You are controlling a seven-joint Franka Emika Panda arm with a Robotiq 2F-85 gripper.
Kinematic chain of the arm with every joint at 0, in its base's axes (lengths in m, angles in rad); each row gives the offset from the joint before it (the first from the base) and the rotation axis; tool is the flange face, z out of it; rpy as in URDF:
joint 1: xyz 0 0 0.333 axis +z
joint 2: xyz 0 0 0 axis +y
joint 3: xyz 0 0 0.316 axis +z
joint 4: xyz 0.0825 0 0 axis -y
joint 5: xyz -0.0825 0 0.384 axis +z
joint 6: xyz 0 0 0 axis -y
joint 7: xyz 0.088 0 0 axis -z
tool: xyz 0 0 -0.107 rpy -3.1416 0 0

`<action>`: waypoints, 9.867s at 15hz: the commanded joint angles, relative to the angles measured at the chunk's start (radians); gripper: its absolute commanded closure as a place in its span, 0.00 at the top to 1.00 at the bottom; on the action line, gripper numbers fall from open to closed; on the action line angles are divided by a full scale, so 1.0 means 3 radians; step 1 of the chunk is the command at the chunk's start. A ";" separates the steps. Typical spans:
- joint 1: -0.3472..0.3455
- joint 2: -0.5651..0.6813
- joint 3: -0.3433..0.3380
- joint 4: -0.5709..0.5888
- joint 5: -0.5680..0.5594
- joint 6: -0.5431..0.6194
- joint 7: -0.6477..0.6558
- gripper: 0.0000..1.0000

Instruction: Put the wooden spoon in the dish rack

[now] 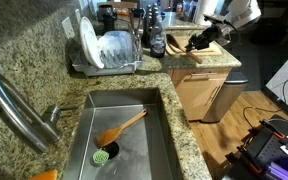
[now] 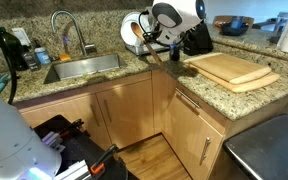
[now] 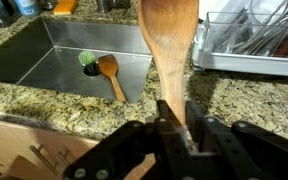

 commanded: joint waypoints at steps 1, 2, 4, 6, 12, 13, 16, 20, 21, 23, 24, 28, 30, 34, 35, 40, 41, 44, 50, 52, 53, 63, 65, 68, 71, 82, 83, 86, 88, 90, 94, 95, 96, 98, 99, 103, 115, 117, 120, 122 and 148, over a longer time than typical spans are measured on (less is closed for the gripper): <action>0.0113 0.0065 -0.0050 0.0074 0.0419 0.0034 -0.0111 0.06; 0.0147 0.0062 -0.0034 0.0074 0.0560 0.0053 -0.0132 0.06; 0.0185 0.0045 0.0014 0.0079 0.0826 -0.0110 -0.0136 0.06; 0.0201 0.0032 0.0046 0.0066 0.1117 -0.0304 -0.0103 0.06; 0.0341 0.0045 -0.0028 0.0084 0.1068 -0.0212 -0.0121 0.06; 0.0332 0.0057 -0.0003 0.0112 0.1148 -0.0272 -0.0126 0.06; 0.0312 0.0013 0.0119 0.0166 0.1664 -0.0481 -0.0148 0.06; 0.0381 0.0013 0.0107 0.0208 0.1995 -0.0518 -0.0092 0.06; 0.0386 0.0011 0.0110 0.0228 0.2030 -0.0531 -0.0085 0.23; 0.0392 0.0022 0.0102 0.0222 0.2023 -0.0529 -0.0084 0.23; 0.0391 0.0028 0.0100 0.0220 0.2023 -0.0529 -0.0084 0.06; 0.0331 0.0248 0.0234 0.0371 0.2380 -0.0974 -0.0030 0.06; 0.0395 0.0367 0.0278 0.0474 0.2502 -0.1075 -0.0076 0.06; 0.0458 0.0370 0.0265 0.0430 0.2472 -0.0989 -0.0067 0.23; 0.0467 0.0396 0.0271 0.0453 0.2478 -0.0989 -0.0067 0.23; 0.0463 0.0681 0.0369 0.0775 0.2612 -0.1152 0.0067 0.06; 0.0475 0.0768 0.0404 0.0893 0.2673 -0.1163 0.0105 0.06; 0.0494 0.0710 0.0406 0.0802 0.2710 -0.1073 0.0062 0.23; 0.0519 0.0962 0.0450 0.1081 0.2779 -0.1039 0.0088 0.06; 0.0569 0.1070 0.0447 0.1226 0.2825 -0.0911 -0.0004 0.06; 0.0587 0.1122 0.0458 0.1300 0.2858 -0.0861 -0.0047 0.06; 0.0591 0.1175 0.0486 0.1345 0.2891 -0.0885 -0.0379 0.06; 0.0597 0.1212 0.0507 0.1436 0.2946 -0.0866 -0.0560 0.06; 0.0570 0.1164 0.0519 0.1344 0.2895 -0.0910 -0.0522 0.23; 0.0569 0.1182 0.0526 0.1379 0.2910 -0.0907 -0.0549 0.06; 0.0548 0.1429 0.0550 0.1795 0.3005 -0.0579 -0.0391 0.23; 0.0548 0.1429 0.0550 0.1797 0.3005 -0.0578 -0.0391 0.23; 0.0527 0.1456 0.0541 0.1770 0.2997 -0.0596 -0.0405 0.06; 0.0541 0.1447 0.0548 0.1778 0.2993 -0.0579 -0.0393 0.23; 0.0528 0.1486 0.0547 0.1775 0.2991 -0.0579 -0.0397 0.23; 0.0524 0.1505 0.0547 0.1776 0.2991 -0.0579 -0.0399 0.23; 0.0539 0.1539 0.0546 0.1829 0.2987 -0.0574 -0.0408 0.06; 0.0546 0.1579 0.0559 0.1873 0.3008 -0.0565 -0.0392 0.06; 0.0534 0.1522 0.0556 0.1783 0.2991 -0.0578 -0.0397 0.06; 0.0538 0.1532 0.0560 0.1784 0.2991 -0.0579 -0.0397 0.23; 0.0536 0.1537 0.0561 0.1784 0.2991 -0.0579 -0.0397 0.06; 0.0550 0.1701 0.0527 0.1890 0.2957 -0.0549 -0.0480 0.06; 0.0540 0.1674 0.0562 0.1841 0.2970 -0.0566 -0.0441 0.23; 0.0536 0.1727 0.0563 0.1845 0.2969 -0.0565 -0.0475 0.23; 0.0535 0.1729 0.0564 0.1852 0.2968 -0.0565 -0.0476 0.23; 0.0481 0.1792 0.0547 0.1547 0.2972 -0.0514 -0.0560 0.23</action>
